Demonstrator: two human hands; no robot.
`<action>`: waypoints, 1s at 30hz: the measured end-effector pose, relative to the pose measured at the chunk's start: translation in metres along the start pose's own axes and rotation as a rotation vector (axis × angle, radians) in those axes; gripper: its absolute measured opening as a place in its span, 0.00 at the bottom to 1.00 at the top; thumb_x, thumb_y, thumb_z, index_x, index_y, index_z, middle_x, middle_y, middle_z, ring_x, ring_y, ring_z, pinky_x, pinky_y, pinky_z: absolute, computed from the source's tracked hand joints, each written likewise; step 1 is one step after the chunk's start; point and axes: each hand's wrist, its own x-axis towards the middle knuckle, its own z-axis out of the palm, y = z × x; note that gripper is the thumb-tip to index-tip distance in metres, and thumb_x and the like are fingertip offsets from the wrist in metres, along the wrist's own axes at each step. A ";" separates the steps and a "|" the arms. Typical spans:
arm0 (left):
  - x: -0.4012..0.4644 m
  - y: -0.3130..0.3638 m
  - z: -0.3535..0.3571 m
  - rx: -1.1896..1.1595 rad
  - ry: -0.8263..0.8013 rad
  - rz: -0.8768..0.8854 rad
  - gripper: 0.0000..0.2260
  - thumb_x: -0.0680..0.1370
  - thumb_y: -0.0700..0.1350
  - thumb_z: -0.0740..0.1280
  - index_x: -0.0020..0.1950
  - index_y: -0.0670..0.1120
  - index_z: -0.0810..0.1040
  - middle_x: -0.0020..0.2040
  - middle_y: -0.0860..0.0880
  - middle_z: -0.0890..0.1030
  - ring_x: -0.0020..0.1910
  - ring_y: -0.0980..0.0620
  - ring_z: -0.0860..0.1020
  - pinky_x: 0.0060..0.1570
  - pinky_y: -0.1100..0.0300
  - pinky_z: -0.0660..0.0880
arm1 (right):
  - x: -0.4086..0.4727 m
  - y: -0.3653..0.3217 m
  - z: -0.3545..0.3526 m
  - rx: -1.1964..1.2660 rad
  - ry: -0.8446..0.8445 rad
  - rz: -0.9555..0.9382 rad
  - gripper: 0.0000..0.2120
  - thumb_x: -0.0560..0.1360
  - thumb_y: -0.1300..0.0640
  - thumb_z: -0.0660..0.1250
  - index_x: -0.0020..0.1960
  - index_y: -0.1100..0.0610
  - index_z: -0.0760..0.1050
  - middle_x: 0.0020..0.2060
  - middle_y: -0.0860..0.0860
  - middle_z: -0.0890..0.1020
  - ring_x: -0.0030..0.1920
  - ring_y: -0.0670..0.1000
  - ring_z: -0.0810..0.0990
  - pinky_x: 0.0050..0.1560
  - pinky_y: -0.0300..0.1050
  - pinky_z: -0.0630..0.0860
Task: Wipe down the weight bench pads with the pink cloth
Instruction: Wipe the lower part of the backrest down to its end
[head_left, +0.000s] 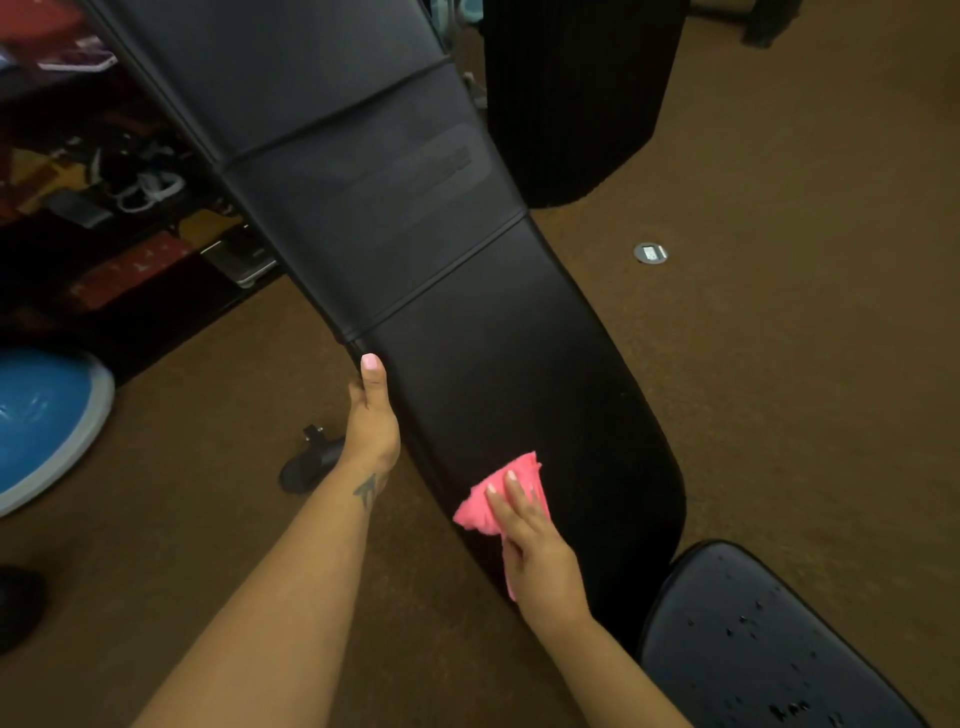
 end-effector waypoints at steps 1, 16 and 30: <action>0.000 0.001 0.000 0.003 -0.007 0.002 0.47 0.66 0.75 0.46 0.80 0.50 0.49 0.78 0.48 0.58 0.77 0.47 0.57 0.76 0.46 0.54 | -0.001 0.006 -0.004 0.009 0.004 0.037 0.30 0.77 0.64 0.61 0.68 0.37 0.55 0.70 0.34 0.51 0.72 0.39 0.51 0.60 0.18 0.38; 0.004 -0.003 0.002 -0.010 0.025 0.054 0.34 0.79 0.66 0.45 0.79 0.48 0.52 0.78 0.48 0.58 0.77 0.47 0.57 0.75 0.50 0.54 | -0.008 0.000 0.003 -0.077 -0.064 -0.042 0.33 0.78 0.64 0.59 0.69 0.35 0.50 0.71 0.35 0.45 0.72 0.39 0.42 0.60 0.21 0.34; 0.001 0.002 0.002 0.001 0.037 0.056 0.34 0.79 0.66 0.45 0.79 0.48 0.52 0.77 0.48 0.61 0.76 0.47 0.59 0.75 0.52 0.55 | 0.000 -0.016 0.009 0.012 0.056 0.038 0.31 0.78 0.62 0.61 0.69 0.37 0.51 0.71 0.35 0.49 0.71 0.39 0.46 0.67 0.31 0.43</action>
